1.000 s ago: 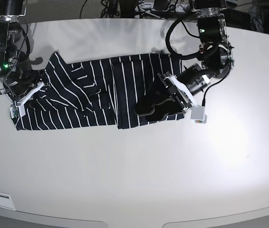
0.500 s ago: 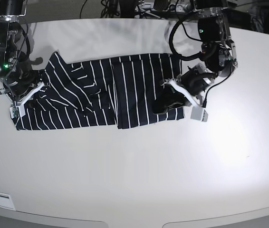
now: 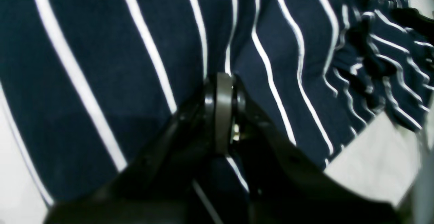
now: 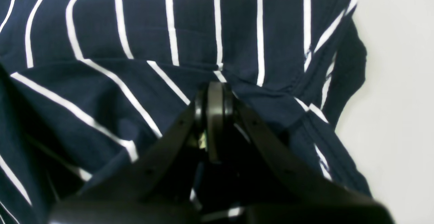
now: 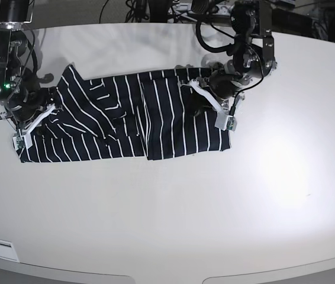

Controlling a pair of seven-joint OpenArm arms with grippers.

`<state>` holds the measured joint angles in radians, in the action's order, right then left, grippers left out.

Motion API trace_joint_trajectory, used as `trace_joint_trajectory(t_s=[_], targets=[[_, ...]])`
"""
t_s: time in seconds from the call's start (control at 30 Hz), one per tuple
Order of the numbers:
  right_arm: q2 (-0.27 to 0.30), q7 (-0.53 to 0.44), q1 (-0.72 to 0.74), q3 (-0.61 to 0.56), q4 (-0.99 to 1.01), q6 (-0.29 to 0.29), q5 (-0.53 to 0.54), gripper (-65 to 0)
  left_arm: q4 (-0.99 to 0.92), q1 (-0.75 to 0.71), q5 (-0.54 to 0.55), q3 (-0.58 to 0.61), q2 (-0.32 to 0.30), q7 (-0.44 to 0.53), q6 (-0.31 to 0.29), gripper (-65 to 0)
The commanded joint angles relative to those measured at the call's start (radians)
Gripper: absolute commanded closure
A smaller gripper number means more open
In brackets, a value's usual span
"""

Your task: Fold the T-shirt properly

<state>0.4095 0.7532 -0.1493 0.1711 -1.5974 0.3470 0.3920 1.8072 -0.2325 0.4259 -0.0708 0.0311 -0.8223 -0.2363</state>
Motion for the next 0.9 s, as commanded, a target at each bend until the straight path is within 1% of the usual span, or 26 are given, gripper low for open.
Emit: trace_joint_trajectory(t_s=[0.0,0.03,0.1,0.23,0.3,0.33,0.37,0.43,0.47,0.53,0.6,0.73,0.87], targets=[[0.01,0.053,-0.002,-0.001,-0.014,-0.004,-0.004,0.0,0.003,-0.004,-0.113,-0.006,-0.006,-0.019,0.069,0.0],[0.01,0.054,0.0,-0.001,-0.027,-0.014,0.009,0.0,0.003,-0.006,-0.153,-0.006,-0.006,-0.013,0.098,0.0],[0.01,0.055,0.004,0.0,-0.064,-0.036,0.027,0.0,0.003,-0.006,-0.21,-0.006,-0.006,-0.013,0.126,0.0],[0.02,0.055,0.023,0.002,-0.162,-0.054,0.018,0.0,0.003,-0.009,-0.264,-0.006,-0.006,-0.011,0.129,0.0],[0.036,0.06,0.032,0.01,-0.213,-0.085,0.019,0.0,0.003,-0.013,-0.271,-0.006,-0.015,-0.011,0.13,0.0],[0.044,0.061,0.035,0.018,-0.237,-0.107,0.018,-3.4,0.003,-0.015,-0.272,-0.006,-0.021,-0.009,0.13,0.0],[0.053,0.065,0.039,0.029,-0.256,-0.128,0.014,-9.6,0.003,-0.019,-0.272,-0.008,-0.027,-0.008,0.13,0.0],[0.062,0.081,0.051,0.054,-0.268,-0.18,-0.044,-22.8,0.003,-0.02,-0.273,-0.009,-0.042,-0.008,0.134,0.0],[0.064,0.09,0.055,0.069,-0.266,-0.199,-0.077,-26.8,0.003,-0.021,-0.273,-0.009,-0.053,-0.008,0.134,0.0],[0.064,0.122,0.055,0.113,-0.249,-0.211,-0.077,-27.6,0.003,-0.022,-0.272,-0.009,-0.066,-0.008,0.133,0.0],[0.064,0.153,0.055,0.164,-0.206,-0.185,-0.007,-27.6,0.003,-0.022,-0.272,-0.009,-0.07,-0.008,0.133,0.0],[0.065,0.22,0.055,0.283,-0.068,-0.083,0.25,-27.6,0.003,-0.023,-0.272,-0.009,-0.07,-0.008,0.133,0.0],[0.066,0.326,0.055,0.363,0.044,-0.021,0.492,-27.6,0.003,-0.022,-0.271,-0.009,-0.07,-0.008,0.133,0.0]])
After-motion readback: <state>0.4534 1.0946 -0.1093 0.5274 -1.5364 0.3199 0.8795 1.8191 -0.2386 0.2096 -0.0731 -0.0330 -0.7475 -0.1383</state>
